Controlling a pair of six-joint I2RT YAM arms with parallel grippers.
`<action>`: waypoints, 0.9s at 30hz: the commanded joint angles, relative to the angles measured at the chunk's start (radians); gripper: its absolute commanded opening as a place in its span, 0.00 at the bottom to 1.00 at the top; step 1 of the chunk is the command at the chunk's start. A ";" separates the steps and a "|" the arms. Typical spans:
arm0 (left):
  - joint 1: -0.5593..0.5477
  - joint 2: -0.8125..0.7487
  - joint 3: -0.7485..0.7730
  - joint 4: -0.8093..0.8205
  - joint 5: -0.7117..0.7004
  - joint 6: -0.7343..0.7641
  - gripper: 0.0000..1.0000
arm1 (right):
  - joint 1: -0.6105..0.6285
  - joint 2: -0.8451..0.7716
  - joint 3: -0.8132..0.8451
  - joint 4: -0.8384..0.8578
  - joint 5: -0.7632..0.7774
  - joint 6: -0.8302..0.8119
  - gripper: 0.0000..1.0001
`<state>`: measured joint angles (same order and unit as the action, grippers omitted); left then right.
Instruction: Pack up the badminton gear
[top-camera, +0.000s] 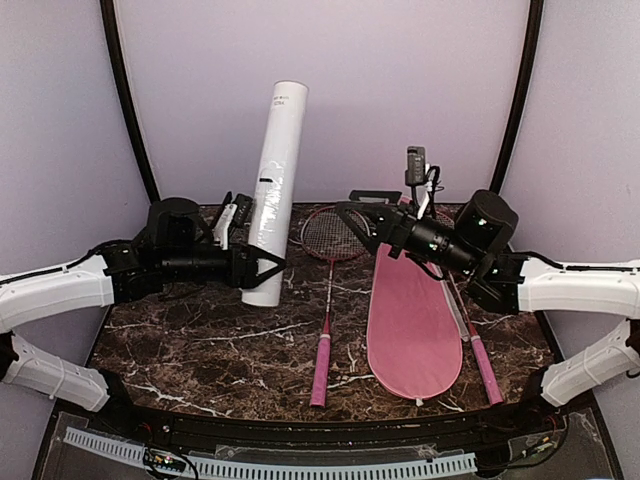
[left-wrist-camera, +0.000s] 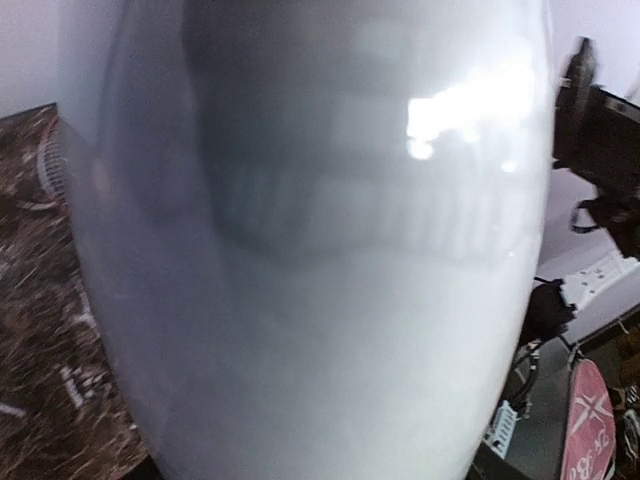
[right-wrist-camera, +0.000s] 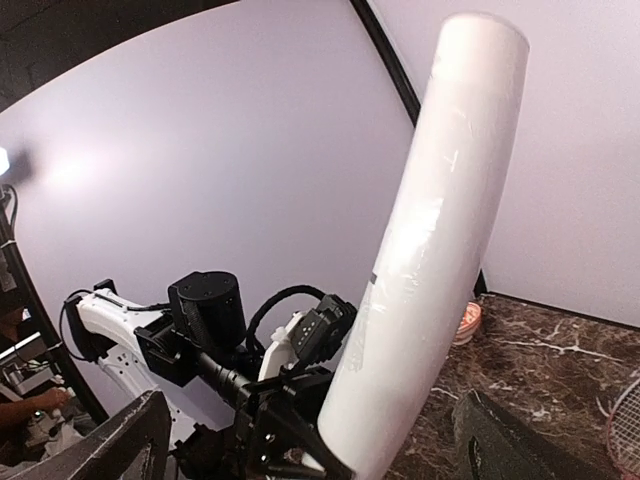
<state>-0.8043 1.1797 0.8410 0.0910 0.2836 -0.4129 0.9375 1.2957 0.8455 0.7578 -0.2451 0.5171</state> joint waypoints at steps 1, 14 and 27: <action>0.157 -0.013 0.082 -0.383 -0.065 0.034 0.44 | -0.032 -0.074 -0.040 -0.119 0.074 -0.057 1.00; 0.618 0.235 0.207 -0.665 0.036 0.229 0.36 | -0.045 -0.219 -0.087 -0.398 0.227 -0.189 1.00; 0.675 0.569 0.359 -0.782 -0.057 0.306 0.36 | -0.049 -0.265 -0.130 -0.410 0.245 -0.199 1.00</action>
<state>-0.1398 1.7229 1.1629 -0.6312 0.2806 -0.1490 0.8955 1.0515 0.7288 0.3344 -0.0177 0.3336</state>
